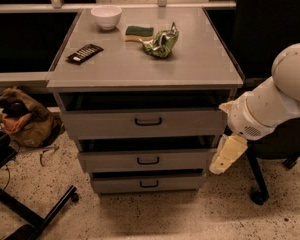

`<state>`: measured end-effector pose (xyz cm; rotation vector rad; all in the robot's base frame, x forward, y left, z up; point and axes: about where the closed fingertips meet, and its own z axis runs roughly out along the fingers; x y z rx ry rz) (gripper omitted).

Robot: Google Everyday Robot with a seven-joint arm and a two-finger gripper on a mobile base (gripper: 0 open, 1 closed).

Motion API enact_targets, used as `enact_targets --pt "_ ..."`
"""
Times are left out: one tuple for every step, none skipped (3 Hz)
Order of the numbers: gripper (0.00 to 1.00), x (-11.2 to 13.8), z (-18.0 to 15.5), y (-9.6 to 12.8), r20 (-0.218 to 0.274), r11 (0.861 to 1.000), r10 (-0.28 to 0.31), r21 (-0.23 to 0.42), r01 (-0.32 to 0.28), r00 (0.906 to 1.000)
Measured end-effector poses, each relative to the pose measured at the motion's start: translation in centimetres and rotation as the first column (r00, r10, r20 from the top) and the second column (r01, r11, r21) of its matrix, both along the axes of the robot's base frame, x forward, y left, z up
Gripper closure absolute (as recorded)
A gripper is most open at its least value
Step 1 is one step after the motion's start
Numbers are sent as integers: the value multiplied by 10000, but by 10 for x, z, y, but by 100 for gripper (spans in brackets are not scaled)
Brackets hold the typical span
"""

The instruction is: Open bottom drawer

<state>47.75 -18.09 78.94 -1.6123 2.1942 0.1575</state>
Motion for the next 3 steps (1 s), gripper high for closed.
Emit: enact_targets --pt "0 -3 -17 8 -149 9989 247 406 -241 9996" --pt "0 -12 -81 28 -771 9932 259 1151 -169 9967" --pt "0 -21 -174 61 -1443 9834 317 1815 -50 9890"
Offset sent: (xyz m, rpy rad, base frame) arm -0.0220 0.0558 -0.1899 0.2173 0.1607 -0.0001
